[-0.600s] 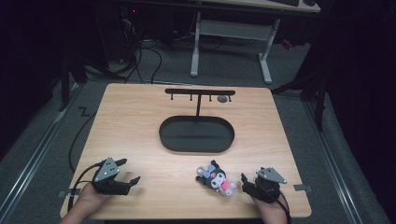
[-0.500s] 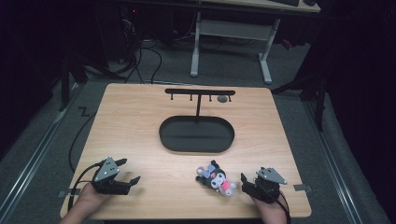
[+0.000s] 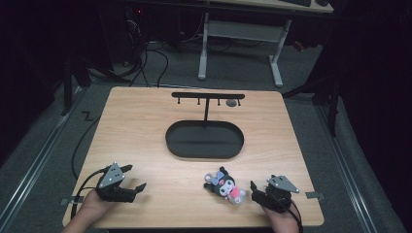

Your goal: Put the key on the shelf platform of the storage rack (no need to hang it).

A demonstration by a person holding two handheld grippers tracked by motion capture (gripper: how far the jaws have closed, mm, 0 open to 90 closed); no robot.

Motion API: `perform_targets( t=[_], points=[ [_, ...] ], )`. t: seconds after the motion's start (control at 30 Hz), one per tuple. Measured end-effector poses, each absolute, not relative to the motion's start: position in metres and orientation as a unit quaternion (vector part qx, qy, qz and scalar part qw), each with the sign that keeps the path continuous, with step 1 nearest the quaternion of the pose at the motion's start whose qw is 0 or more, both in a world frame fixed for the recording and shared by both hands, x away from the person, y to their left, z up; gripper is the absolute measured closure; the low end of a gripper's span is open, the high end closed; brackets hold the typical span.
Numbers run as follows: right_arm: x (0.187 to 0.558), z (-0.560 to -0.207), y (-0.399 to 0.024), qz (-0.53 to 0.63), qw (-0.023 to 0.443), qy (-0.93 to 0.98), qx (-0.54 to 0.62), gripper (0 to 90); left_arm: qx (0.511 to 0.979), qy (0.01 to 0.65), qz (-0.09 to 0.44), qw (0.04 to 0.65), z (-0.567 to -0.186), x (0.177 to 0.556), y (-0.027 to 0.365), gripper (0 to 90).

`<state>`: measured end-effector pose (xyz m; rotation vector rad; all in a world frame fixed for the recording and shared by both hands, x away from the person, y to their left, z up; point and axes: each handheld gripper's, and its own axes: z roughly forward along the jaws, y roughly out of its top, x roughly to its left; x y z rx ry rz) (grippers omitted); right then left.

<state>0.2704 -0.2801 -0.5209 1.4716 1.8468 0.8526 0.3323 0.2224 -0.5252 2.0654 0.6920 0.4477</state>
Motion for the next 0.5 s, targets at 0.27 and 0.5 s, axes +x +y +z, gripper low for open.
perform_targets(
  t=[0.27, 0.5],
  points=[
    [0.265, -0.503, -0.267, 0.371, 0.290, 0.693, 0.546, 18.2, 0.832, 0.280, 0.180, 0.443, -0.525, 0.333, 0.223, 15.5],
    [0.258, -0.492, -0.245, 0.395, 0.282, 0.706, 0.515, 19.3, 0.833, 0.280, 0.179, 0.443, -0.525, 0.333, 0.223, 15.5]
  ],
)
